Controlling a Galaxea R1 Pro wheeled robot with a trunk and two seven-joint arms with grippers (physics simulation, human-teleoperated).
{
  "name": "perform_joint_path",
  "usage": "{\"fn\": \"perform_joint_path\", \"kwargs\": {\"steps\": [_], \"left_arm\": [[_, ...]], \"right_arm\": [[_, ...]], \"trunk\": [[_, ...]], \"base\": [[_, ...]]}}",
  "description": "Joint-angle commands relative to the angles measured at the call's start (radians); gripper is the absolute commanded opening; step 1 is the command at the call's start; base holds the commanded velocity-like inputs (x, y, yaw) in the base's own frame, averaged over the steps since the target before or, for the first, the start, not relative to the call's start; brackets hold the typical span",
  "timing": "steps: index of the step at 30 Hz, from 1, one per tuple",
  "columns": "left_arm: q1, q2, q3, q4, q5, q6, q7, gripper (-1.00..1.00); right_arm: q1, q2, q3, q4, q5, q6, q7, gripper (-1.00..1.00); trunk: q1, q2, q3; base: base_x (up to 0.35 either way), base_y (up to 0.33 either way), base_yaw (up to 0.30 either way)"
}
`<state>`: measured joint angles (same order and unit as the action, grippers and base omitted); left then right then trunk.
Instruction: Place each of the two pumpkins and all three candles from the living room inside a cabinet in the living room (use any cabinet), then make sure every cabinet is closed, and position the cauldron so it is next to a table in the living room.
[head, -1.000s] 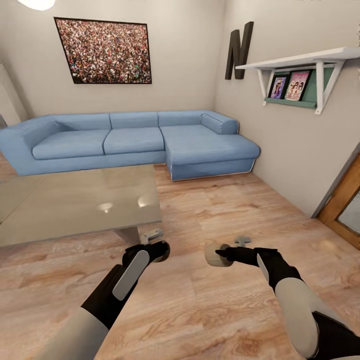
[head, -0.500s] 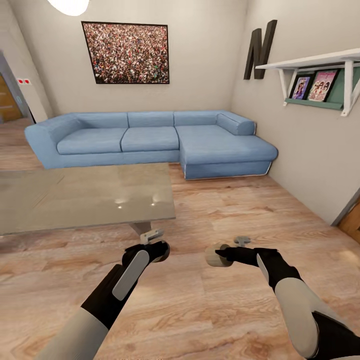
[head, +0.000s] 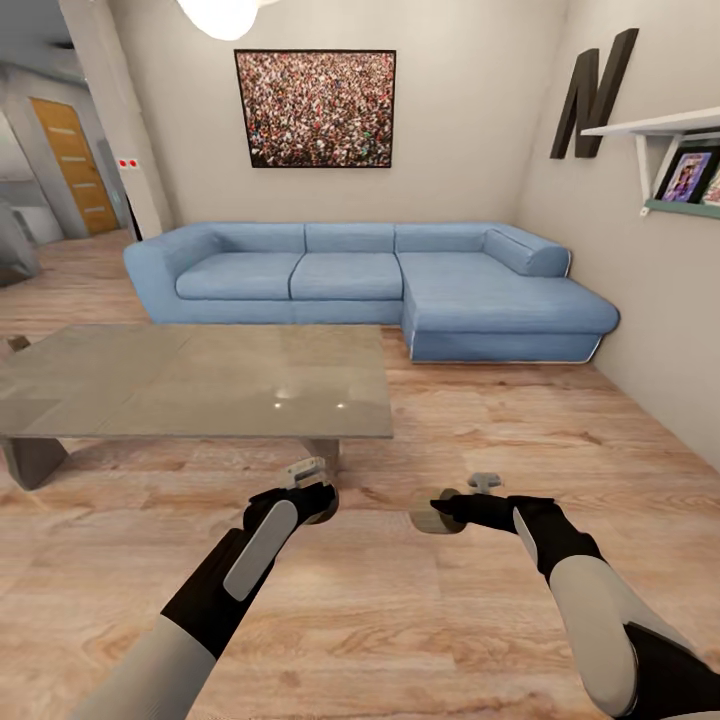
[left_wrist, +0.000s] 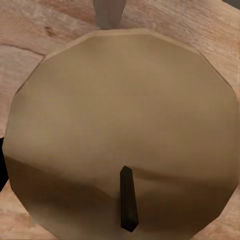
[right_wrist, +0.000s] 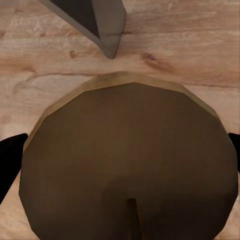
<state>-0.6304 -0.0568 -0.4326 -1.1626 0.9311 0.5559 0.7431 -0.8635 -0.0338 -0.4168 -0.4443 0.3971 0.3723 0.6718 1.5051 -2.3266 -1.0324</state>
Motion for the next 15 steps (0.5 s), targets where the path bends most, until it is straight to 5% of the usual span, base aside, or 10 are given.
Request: {"fn": "perform_joint_path", "kwargs": {"steps": [1, 15], "left_arm": [[0.0, 0.0, 0.0, 0.0, -0.003, 0.001, -0.001, -1.0], [0.0, 0.002, 0.0, 0.001, -0.003, 0.001, -0.001, -1.0]], "right_arm": [[0.0, 0.0, 0.0, 0.0, -0.003, 0.0, 0.0, -1.0], [0.0, 0.0, 0.0, 0.001, -0.003, 0.0, 0.0, -1.0]], "trunk": [[0.0, 0.0, 0.0], [0.0, 0.0, 0.0]], "base": [[0.0, 0.0, 0.292], [0.0, 0.0, 0.292]]}}
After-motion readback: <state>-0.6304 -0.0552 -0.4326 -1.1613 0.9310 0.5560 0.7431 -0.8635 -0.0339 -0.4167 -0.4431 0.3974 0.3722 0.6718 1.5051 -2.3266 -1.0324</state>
